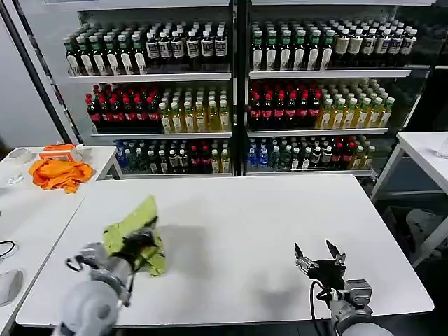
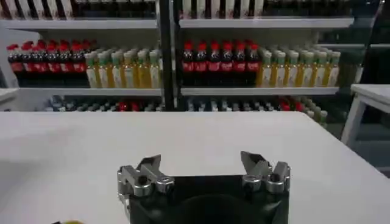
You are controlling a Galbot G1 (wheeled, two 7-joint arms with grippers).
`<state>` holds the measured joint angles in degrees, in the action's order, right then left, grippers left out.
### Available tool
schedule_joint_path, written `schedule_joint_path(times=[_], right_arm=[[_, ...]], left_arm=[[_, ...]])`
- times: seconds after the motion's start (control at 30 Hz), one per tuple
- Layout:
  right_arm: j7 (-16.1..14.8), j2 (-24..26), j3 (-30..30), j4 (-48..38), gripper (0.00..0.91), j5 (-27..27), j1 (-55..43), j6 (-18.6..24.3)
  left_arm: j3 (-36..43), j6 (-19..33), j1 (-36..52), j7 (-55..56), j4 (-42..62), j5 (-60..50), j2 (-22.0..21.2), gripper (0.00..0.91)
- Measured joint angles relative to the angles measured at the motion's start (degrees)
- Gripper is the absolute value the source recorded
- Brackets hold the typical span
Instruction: Fold and organize the clothes.
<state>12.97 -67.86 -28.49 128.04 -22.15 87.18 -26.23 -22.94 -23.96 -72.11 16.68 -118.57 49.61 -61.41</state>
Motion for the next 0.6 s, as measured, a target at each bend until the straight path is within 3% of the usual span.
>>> schedule_joint_path(times=[0.17, 0.23, 0.27, 0.3, 0.6], right_arm=[[-0.03, 0.19, -0.64, 0.00, 0.907, -0.54, -0.16, 0.04], [-0.05, 0.25, -0.62, 0.00, 0.907, -0.65, -0.37, 0.03], [-0.07, 0.28, -0.54, 0.00, 0.907, -0.74, -0.51, 0.01], [-0.09, 0.30, -0.44, 0.00, 0.907, -0.80, -0.64, -0.03], [-0.32, 0.35, 1.14, -0.84, 0.907, -2.23, -2.27, 0.10]], left_arm=[[7.21, 0.05, 0.58, -0.17, -1.01, -6.19, -1.78, 0.060], [9.96, 0.06, 1.00, -0.02, -0.99, -8.14, -2.59, 0.111], [11.12, 0.09, 1.23, 0.03, -0.93, -8.88, -3.02, 0.776], [12.48, 0.13, 1.48, 0.01, -0.87, -9.61, -3.56, 0.907], [19.87, 1.28, 1.64, -1.63, -1.09, -12.47, -7.44, 0.907]])
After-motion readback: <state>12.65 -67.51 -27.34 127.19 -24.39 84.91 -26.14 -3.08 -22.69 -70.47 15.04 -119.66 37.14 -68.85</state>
